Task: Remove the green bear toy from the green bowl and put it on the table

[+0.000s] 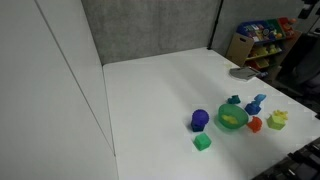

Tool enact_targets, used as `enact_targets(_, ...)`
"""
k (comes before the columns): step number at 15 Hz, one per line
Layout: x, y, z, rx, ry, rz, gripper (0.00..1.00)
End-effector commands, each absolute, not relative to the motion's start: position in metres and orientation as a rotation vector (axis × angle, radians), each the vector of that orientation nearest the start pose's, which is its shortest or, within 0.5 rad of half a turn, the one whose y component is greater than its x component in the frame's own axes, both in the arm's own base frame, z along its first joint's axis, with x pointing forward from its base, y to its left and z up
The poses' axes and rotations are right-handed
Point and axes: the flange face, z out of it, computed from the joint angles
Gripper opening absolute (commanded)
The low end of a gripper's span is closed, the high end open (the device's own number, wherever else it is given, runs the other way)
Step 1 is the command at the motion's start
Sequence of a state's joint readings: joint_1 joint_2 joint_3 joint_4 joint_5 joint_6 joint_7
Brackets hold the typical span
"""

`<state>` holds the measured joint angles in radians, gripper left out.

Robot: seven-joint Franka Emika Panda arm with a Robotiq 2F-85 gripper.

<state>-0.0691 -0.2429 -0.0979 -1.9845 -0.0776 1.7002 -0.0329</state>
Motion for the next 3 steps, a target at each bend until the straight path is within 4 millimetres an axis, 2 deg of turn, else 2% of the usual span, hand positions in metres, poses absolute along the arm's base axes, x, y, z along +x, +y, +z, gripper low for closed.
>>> enact_targets(1, 0.4709, -0.0912, 0.5659, -3.183, 0.19, 0.08, 1.0)
enact_targets(3, 0.4706, -0.0911, 0.5653, -3.183, 0.19, 0.084, 1.0)
